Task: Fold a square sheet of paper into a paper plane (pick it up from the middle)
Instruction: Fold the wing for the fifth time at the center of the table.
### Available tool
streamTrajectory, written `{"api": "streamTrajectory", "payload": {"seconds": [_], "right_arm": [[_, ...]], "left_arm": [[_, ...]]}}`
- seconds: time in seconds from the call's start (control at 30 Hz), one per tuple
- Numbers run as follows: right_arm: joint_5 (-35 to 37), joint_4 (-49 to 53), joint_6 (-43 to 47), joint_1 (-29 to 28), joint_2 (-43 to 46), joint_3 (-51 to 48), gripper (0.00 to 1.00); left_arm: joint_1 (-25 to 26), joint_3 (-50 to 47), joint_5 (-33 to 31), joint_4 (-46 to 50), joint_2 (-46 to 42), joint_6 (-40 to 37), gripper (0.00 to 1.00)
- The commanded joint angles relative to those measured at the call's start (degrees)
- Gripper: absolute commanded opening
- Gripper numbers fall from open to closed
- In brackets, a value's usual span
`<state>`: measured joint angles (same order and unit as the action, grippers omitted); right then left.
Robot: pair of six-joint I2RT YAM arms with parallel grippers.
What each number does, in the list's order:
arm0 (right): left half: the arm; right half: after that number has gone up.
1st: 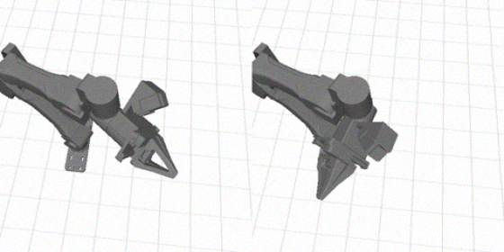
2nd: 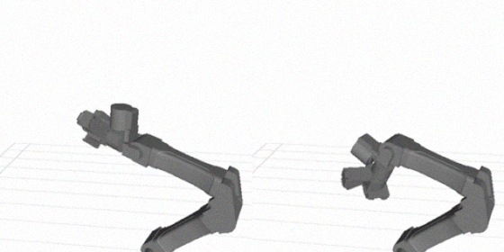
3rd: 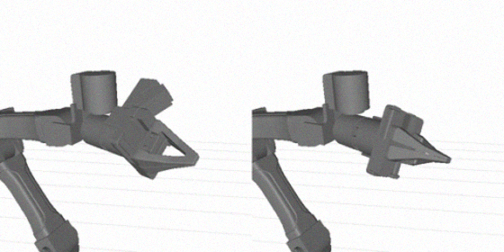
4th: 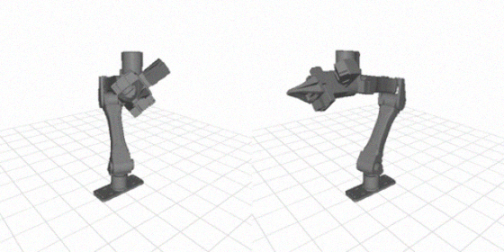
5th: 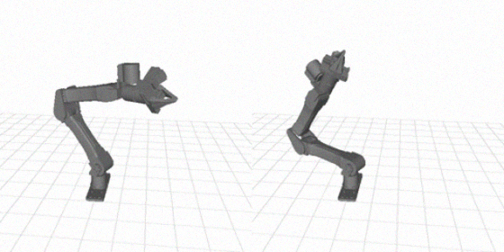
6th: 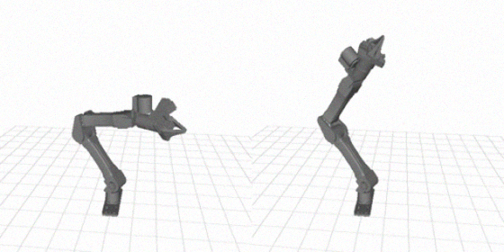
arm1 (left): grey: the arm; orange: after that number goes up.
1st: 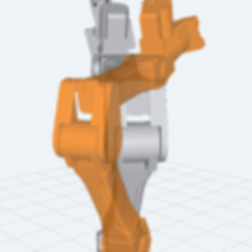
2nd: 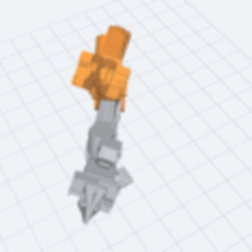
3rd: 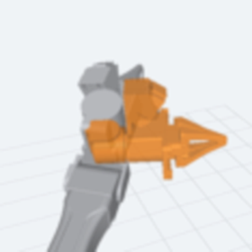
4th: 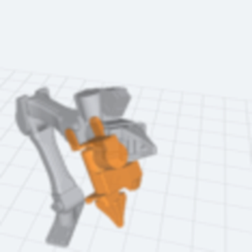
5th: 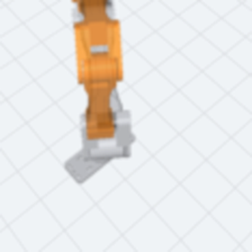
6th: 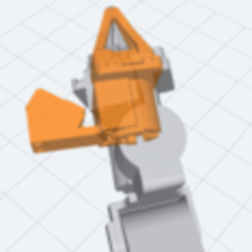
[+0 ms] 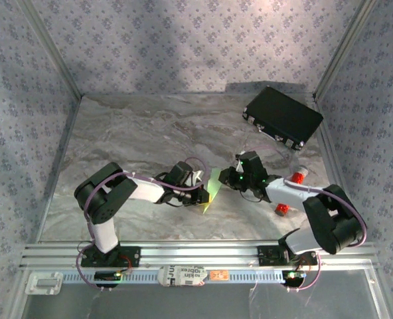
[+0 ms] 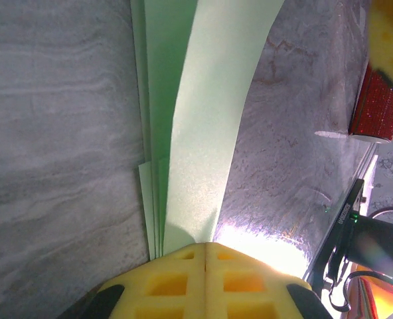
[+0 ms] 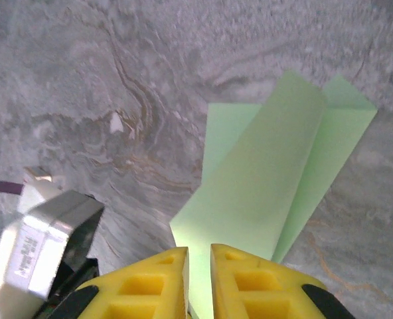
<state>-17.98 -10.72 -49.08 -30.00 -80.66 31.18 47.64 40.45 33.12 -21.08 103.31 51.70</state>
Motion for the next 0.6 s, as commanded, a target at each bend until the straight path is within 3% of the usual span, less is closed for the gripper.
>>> {"api": "streamTrajectory", "payload": {"seconds": [0.0, 0.27, 0.57], "right_arm": [[4.40, 3.97, 0.84, -2.35, -0.84, 2.03, 0.17], [13.94, 9.47, -0.48, -6.14, -5.25, 7.95, 0.16], [15.21, 9.71, -1.82, -3.65, -9.51, 8.77, 0.15]], "left_arm": [[0.80, -1.56, -1.40, 4.30, 2.41, -1.21, 0.01], [0.84, -1.35, -1.09, 4.04, 2.87, -1.05, 0.01], [0.80, -1.42, -0.57, 3.98, 3.43, -1.07, 0.00]]}}
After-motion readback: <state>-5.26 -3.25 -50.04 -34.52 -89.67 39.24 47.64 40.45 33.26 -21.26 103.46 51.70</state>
